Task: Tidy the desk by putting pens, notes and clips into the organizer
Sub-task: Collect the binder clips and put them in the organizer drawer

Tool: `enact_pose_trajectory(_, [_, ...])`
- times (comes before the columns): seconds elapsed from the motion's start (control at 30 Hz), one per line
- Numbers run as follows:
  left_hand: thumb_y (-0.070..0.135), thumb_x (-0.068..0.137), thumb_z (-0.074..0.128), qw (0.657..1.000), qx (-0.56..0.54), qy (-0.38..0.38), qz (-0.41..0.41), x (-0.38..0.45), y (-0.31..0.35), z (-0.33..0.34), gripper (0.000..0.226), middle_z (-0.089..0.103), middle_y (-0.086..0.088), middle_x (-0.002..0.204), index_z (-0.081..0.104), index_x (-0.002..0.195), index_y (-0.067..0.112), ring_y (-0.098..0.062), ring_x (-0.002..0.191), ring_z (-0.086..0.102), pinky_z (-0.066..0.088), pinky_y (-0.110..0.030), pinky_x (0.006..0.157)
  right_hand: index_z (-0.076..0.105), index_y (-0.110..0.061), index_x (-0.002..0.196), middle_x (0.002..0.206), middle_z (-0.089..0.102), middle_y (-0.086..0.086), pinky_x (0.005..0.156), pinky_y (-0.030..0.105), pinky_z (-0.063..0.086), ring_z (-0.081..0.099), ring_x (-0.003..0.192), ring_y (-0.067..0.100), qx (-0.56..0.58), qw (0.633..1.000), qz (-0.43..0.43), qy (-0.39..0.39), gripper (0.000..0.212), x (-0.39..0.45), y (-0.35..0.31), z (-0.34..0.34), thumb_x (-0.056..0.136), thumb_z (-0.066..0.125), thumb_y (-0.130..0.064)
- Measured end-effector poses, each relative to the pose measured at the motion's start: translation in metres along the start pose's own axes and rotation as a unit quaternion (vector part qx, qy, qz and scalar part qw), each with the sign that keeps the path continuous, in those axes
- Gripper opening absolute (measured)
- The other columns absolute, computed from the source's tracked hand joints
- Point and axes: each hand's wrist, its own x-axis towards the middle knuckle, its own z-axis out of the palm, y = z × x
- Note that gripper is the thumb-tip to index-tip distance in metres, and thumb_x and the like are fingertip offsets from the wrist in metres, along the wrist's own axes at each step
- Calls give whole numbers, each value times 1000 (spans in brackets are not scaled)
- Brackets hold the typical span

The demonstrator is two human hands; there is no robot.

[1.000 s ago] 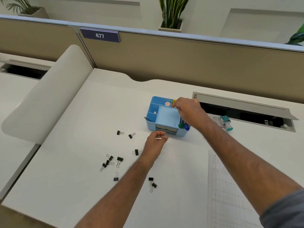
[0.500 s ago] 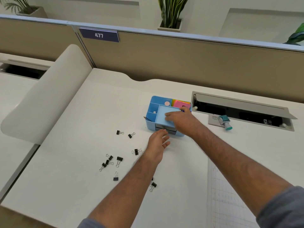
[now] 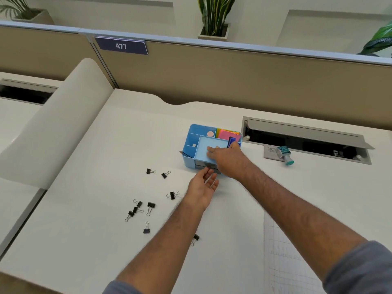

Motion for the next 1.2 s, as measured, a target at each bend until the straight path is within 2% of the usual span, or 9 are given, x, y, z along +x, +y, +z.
enact_pose_trajectory(0.13, [22, 99, 65, 1000, 5, 2, 4, -1, -1, -5, 28, 70, -6, 107, 68, 124, 9, -19, 100, 67, 56, -33, 77, 29, -28, 161, 170, 29, -2, 103, 54, 38, 46, 143, 25, -2, 1000, 10, 12, 72, 0, -1, 5, 98, 63, -21])
enact_pose_trajectory(0.33, [25, 98, 66, 1000, 1, -1, 2, -6, -8, -17, 24, 69, -5, 110, 70, 117, 10, -17, 99, 67, 56, -32, 77, 24, -27, 163, 172, 24, 0, 104, 50, 38, 42, 146, 26, -4, 1000, 16, 7, 73, -4, -1, 4, 100, 61, -18])
enact_pose_trajectory(0.7, [25, 96, 68, 1000, -26, -1, -3, -14, -21, -35, 24, 67, -6, 106, 72, 114, 9, -18, 96, 66, 56, -31, 75, 29, -26, 161, 167, 36, 4, 104, 46, 38, 51, 135, 28, 15, 998, 25, 47, 66, -2, -2, 14, 102, 58, -17])
enact_pose_trajectory(0.97, [20, 98, 66, 999, -36, -2, -6, -15, -21, -36, 16, 66, -7, 103, 70, 106, 8, -19, 92, 66, 57, -31, 76, 30, -28, 161, 168, 34, 1, 103, 45, 34, 49, 138, 27, 51, 997, 23, 59, 66, -1, -1, 17, 102, 55, -13])
enact_pose_trajectory(1.1, [18, 96, 68, 1000, 10, -3, 8, -17, -18, -41, 18, 66, -9, 101, 68, 108, 5, -20, 90, 66, 58, -31, 76, 32, -31, 161, 171, 26, -3, 108, 45, 32, 41, 146, 26, 94, 993, 22, 71, 65, -6, -2, 15, 103, 54, -12])
enact_pose_trajectory(1.2, [19, 97, 66, 994, 87, -12, 65, -23, -12, -56, 22, 67, -8, 101, 69, 113, 4, -21, 92, 67, 59, -30, 76, 40, -32, 158, 171, 28, -4, 114, 46, 33, 37, 150, 23, 147, 979, 12, 138, 57, -20, -10, 10, 105, 55, -18])
